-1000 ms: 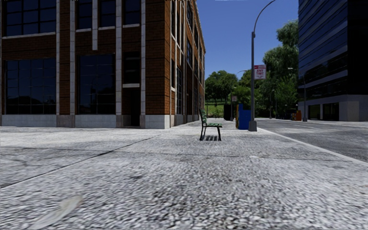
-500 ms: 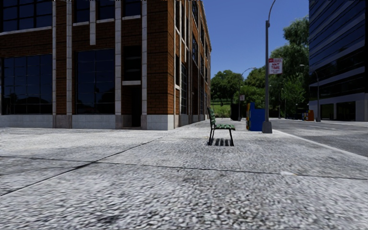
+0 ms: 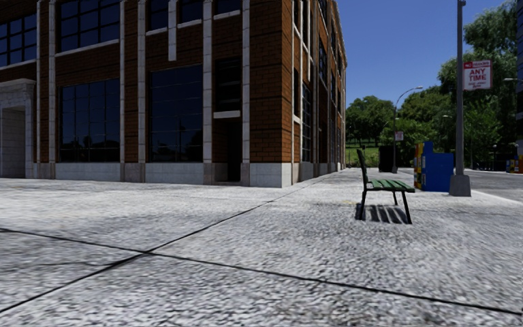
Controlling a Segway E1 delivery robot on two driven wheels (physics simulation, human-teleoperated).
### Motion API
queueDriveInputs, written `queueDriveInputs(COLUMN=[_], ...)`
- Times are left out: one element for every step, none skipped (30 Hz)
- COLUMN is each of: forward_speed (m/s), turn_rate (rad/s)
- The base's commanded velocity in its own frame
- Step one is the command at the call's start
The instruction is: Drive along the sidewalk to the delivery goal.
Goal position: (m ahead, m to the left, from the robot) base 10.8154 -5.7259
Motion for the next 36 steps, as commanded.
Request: queueDriveInputs(forward_speed=[1.93, 1.93, 1.93, 1.93, 1.93, 1.93, 1.93, 1.93, 1.93, 1.93, 1.93, 1.93, 1.93, 1.93, 1.93, 1.93, 1.93, 1.93, 1.93, 1.93, 1.93, 1.93, 1.93, 1.93, 1.93, 1.93, 1.93, 1.93, 1.93, 1.93, 1.93, 1.93, 1.93, 1.93, 1.93, 1.93], turn_rate=[0.0, 0.0, 0.0, 0.0, 0.0, 0.0, 0.0, 0.0, 0.0, 0.0, 0.0, 0.0, 0.0, 0.0, 0.0, 0.0, 0.0, 0.0, 0.0, 0.0, 0.0, 0.0, 0.0, 0.0, 0.0, 0.0, 0.0, 0.0, 0.0, 0.0, 0.0, -0.14, -0.32, -0.41, -0.41, -0.47])
